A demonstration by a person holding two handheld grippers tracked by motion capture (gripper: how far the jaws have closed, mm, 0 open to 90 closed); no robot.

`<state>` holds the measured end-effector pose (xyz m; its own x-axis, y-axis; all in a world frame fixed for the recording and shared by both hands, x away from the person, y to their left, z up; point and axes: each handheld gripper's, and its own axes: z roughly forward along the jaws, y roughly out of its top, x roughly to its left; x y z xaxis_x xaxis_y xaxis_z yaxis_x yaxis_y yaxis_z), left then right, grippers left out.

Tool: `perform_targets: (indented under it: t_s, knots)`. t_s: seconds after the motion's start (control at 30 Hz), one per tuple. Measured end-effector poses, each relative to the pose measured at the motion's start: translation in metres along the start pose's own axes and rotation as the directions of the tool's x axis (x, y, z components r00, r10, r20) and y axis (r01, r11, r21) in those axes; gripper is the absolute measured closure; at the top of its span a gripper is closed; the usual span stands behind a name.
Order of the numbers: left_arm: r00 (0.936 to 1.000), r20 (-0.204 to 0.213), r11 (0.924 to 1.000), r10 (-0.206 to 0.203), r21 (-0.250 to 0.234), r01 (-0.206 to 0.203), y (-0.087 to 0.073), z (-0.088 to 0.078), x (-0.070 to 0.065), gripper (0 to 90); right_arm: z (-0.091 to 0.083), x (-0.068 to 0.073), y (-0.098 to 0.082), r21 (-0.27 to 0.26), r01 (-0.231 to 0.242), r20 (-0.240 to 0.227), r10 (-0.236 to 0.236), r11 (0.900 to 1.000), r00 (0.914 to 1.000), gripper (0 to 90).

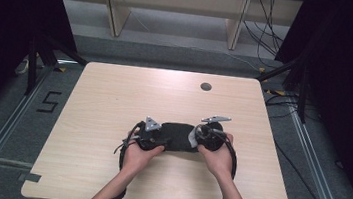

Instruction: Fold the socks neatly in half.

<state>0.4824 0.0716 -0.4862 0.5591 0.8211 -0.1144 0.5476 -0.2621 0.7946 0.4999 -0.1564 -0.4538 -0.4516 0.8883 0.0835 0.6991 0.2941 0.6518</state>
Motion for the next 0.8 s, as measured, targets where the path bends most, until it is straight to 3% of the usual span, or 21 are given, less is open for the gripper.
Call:
perform_targets:
  t_s: [0.17, 0.2, 0.3, 0.33, 0.37, 0.4, 0.47, 0.5, 0.57, 0.6, 0.7, 0.73, 0.8]
  knots:
    - [0.9998, 0.021, 0.9993, -0.006, -0.037, 0.007, 0.003, -0.003, 0.003, 43.0, -0.006, 0.003, 0.002, -0.032, -0.015, -0.05, 0.014, 0.999, 0.9986, 66.0]
    - [0.9997, 0.02, 0.9989, -0.012, -0.044, 0.013, 0.003, -0.005, 0.004, 42.1, -0.01, 0.006, 0.003, -0.061, -0.006, -0.03, 0.004, 0.998, 0.9996, 63.9]
    - [1.0, 0.003, 0.9975, -0.009, -0.071, 0.009, 0.006, -0.011, 0.006, 37.8, -0.019, 0.01, 0.004, -0.114, 0.01, -0.03, -0.014, 0.993, 0.9995, 59.7]
    - [1.0, 0.002, 0.9969, -0.007, -0.078, 0.007, 0.007, -0.013, 0.007, 36.7, -0.019, 0.007, 0.004, -0.136, 0.04, -0.015, -0.043, 0.99, 0.999, 58.1]
    - [1.0, 0.006, 0.9968, -0.001, -0.08, 0.002, 0.007, -0.017, 0.008, 35.2, -0.02, 0.008, 0.004, -0.148, 0.01, -0.021, -0.013, 0.989, 0.9997, 57.0]
    - [0.9998, 0.001, 0.9973, 0.018, -0.072, -0.018, 0.008, -0.02, 0.009, 34.7, -0.023, 0.005, 0.005, -0.143, 0.004, -0.028, -0.008, 0.99, 0.9996, 55.7]
    - [1.0, 0.002, 0.9963, 0.008, -0.086, -0.008, 0.007, -0.025, 0.01, 32.9, -0.027, 0.001, 0.005, -0.141, 0.006, -0.012, -0.008, 0.99, 0.9999, 53.5]
    - [0.9998, -0.004, 0.9969, 0.017, -0.076, -0.017, 0.007, -0.028, 0.012, 32.0, -0.027, 0.001, 0.003, -0.161, -0.02, -0.007, 0.019, 0.987, 0.9998, 53.3]
    - [1.0, 0.002, 0.9958, 0.004, -0.091, -0.004, 0.005, -0.032, 0.015, 29.1, -0.032, -0.004, 0.001, -0.155, -0.021, -0.015, 0.019, 0.988, 0.9997, 53.3]
    - [0.9999, 0.002, 0.9967, 0.016, -0.079, -0.016, 0.004, -0.035, 0.017, 28.1, -0.034, -0.008, -0.001, -0.157, -0.015, -0.008, 0.014, 0.987, 0.9999, 53.3]
    - [1.0, 0.006, 0.995, -0.004, -0.099, 0.005, 0.0, -0.04, 0.025, 26.3, -0.04, -0.012, -0.007, -0.15, -0.066, -0.01, 0.066, 0.986, 0.9978, 52.7]
    - [0.9999, -0.006, 0.9939, -0.014, -0.11, 0.013, -0.001, -0.044, 0.027, 25.9, -0.041, -0.016, -0.009, -0.157, -0.044, -0.021, 0.042, 0.987, 0.9989, 52.5]
    - [0.9994, -0.012, 0.9925, -0.031, -0.118, 0.029, -0.004, -0.051, 0.032, 25.9, -0.047, -0.021, -0.012, -0.166, -0.047, -0.011, 0.046, 0.985, 0.9989, 52.1]
